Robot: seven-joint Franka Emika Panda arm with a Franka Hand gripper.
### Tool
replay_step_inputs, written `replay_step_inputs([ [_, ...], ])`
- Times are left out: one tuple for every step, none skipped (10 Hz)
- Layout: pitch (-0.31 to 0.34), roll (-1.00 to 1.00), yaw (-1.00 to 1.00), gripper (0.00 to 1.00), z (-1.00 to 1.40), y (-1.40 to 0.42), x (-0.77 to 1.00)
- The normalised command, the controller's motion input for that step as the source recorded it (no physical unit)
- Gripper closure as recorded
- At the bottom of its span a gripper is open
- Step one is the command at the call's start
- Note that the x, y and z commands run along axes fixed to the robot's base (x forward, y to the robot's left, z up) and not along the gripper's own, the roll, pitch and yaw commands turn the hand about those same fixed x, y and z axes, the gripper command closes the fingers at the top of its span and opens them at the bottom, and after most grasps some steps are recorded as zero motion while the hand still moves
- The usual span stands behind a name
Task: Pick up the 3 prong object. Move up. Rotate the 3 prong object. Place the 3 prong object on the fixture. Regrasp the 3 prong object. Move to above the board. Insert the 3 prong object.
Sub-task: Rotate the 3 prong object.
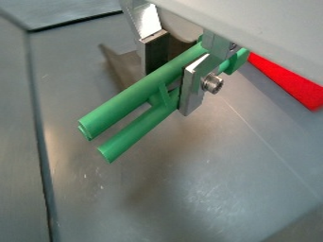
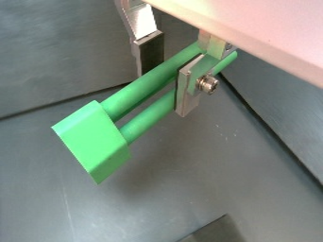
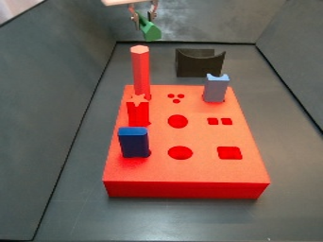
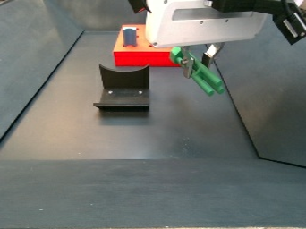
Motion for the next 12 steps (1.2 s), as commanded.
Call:
replay_step_inputs([
  [-0.012,-0.03,-1.0,1.0,0.0,0.02,0.01],
  [-0.014,-0.04,-1.0,1.0,0.0,0.02,0.01],
  [-0.015,-0.04,-0.73,1.0,0.0,0.02,0.01],
  [-0.015,-0.04,-0.51,1.0,0.0,0.02,0.01],
  [-0.015,-0.04,-0.34,1.0,0.0,0.02,0.01],
  [-0.015,-0.04,-0.2,1.0,-0.01,0.02,0.01],
  [0.0,0.0,0.0,1.0,-1.0,0.0,0.0],
  [-0.004,0.0,0.03,1.0,-1.0,0.0,0.0],
  [-0.031,-0.01,0.03,1.0,-1.0,0.0,0.02],
  [-0.038,-0.02,0.03,1.0,-1.0,0.0,0.03],
  [-0.04,-0.04,0.02,1.0,-1.0,0.0,0.03],
  [-0.041,-0.05,0.02,1.0,-1.0,0.0,0.04],
])
